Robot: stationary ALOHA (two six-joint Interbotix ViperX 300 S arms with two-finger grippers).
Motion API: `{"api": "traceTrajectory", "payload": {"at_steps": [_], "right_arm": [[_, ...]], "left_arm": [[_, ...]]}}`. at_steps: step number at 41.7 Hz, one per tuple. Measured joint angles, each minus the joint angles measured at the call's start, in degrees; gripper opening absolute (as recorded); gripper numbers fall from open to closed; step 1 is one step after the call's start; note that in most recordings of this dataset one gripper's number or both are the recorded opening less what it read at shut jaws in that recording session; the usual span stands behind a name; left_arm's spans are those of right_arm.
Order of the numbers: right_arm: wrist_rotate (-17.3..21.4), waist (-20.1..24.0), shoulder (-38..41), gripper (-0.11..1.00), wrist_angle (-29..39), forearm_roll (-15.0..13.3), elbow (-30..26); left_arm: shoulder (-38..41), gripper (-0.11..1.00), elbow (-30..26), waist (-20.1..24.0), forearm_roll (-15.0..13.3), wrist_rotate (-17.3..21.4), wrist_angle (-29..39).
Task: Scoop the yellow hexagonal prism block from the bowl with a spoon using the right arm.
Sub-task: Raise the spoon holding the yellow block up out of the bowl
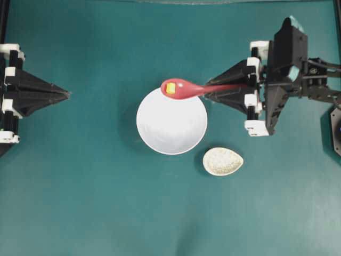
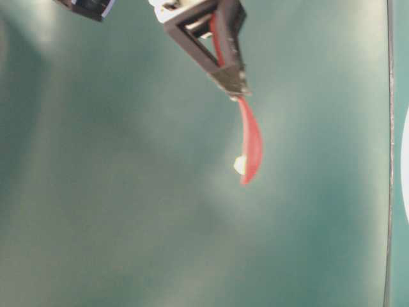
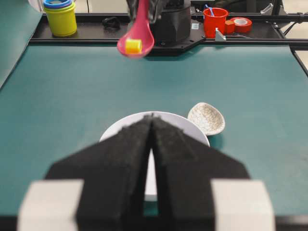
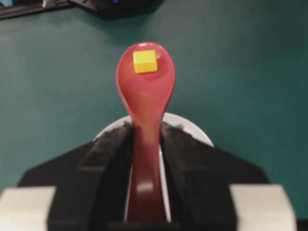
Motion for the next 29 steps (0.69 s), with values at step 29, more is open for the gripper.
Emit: {"api": "traceTrajectory", "payload": {"at_steps": [29], "right_arm": [[0.4, 0.0, -0.2, 0.26, -0.4, -0.1, -0.1]], "left_arm": [[0.3, 0.00, 0.0, 0.0, 0.4, 1.6, 0.2]]}}
